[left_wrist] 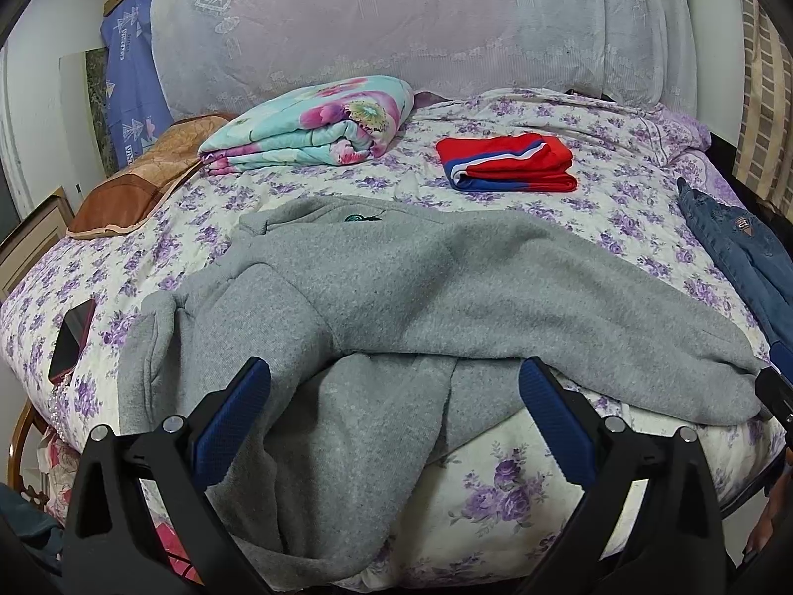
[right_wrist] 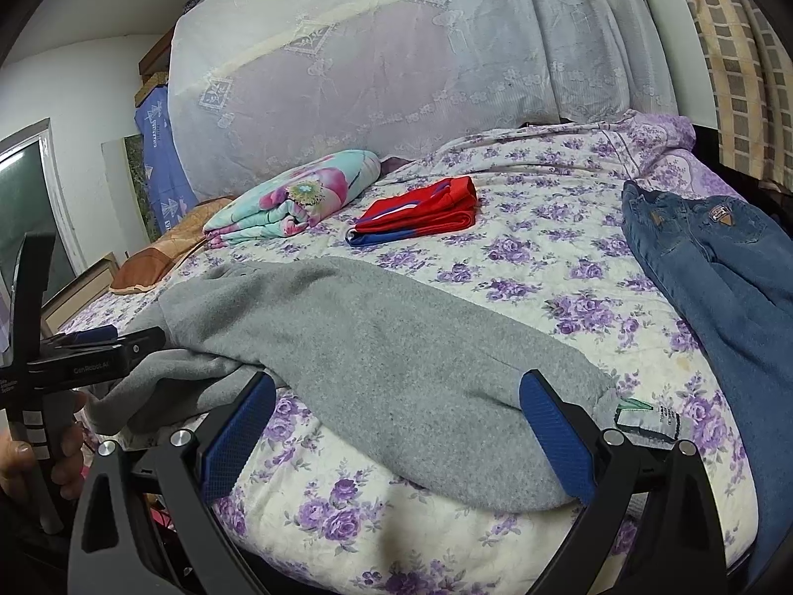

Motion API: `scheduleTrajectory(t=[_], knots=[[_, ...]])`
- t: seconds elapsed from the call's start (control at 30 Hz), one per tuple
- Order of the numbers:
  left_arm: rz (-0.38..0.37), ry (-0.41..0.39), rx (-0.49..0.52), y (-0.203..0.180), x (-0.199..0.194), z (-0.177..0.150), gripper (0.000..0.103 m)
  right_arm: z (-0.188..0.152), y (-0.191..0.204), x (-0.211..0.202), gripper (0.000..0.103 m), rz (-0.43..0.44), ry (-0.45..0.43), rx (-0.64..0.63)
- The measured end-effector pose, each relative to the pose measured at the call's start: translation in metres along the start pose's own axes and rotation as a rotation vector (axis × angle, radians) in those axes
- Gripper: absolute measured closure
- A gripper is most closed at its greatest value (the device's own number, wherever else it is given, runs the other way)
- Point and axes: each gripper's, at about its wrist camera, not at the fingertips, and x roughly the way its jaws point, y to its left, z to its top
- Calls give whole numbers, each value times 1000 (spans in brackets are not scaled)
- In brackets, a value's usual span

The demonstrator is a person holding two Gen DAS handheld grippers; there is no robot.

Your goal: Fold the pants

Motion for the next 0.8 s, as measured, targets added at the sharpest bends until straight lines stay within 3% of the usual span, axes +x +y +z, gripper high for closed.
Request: scheduleTrajectory(t=[0.8], knots=[[2,27,6,1,12,-2,5,-5,-4,12,4,2,39,18]])
